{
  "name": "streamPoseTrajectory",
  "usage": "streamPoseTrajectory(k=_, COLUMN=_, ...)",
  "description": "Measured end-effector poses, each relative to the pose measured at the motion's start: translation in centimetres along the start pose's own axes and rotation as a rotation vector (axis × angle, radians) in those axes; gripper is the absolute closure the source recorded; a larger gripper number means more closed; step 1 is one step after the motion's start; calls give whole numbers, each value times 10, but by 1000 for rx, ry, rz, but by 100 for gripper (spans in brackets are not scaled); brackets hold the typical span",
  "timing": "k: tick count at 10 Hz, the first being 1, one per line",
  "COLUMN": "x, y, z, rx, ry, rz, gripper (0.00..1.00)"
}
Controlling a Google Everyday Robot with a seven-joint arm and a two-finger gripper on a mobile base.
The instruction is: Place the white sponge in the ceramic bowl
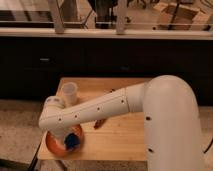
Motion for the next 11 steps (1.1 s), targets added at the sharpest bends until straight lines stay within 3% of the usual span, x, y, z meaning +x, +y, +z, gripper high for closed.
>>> streamPoseTrajectory(k=2, x=1, y=-2, z=0, rx=-3, ry=-5, rz=-4, gripper=21)
streamPoseTrajectory(k=11, x=5, y=-9, z=0, rx=-20, ry=-16, rz=-11, gripper=20)
